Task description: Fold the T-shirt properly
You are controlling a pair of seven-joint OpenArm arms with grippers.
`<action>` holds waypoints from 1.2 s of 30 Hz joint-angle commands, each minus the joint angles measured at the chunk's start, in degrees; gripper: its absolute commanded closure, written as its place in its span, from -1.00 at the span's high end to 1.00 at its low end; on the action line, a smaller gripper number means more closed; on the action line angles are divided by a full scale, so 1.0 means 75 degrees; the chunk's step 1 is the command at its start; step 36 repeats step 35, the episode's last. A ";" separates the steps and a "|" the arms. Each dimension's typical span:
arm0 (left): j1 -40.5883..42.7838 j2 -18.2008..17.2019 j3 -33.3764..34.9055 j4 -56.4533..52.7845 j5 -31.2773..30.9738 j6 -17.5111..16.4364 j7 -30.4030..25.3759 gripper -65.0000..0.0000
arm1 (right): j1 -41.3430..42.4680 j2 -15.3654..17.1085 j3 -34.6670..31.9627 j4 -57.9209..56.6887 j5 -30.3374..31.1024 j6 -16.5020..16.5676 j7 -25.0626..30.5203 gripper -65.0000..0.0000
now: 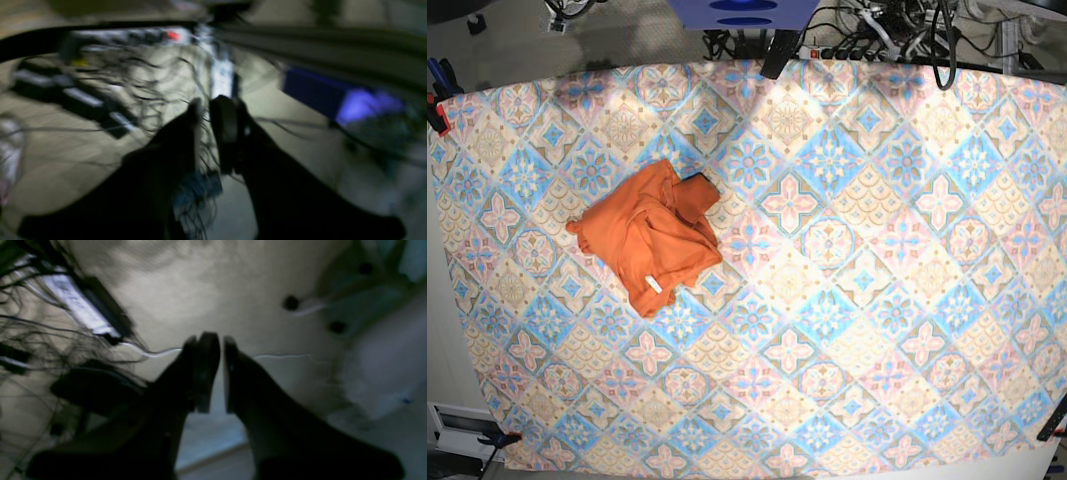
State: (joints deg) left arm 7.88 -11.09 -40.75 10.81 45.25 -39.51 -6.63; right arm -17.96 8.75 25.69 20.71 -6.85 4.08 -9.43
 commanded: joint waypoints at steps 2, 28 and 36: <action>-0.0189 -0.0051 0.0001 -0.0181 0.0348 -0.0066 -0.0083 -0.73 | 0.0360 -0.0071 0.0015 -0.0997 0.0005 -0.0010 0.0584 -0.80; -0.0810 0.0453 0.0001 -0.0556 0.1755 0.3035 -0.0047 -0.72 | 0.2037 -0.0470 0.0050 -0.2761 0.0076 -0.0010 0.2752 -0.78; -0.0822 0.0465 0.0001 -0.0568 0.1696 0.3035 -0.0047 -0.72 | 0.2037 -0.0470 0.0026 -0.2761 0.0017 -0.0010 0.2740 -0.78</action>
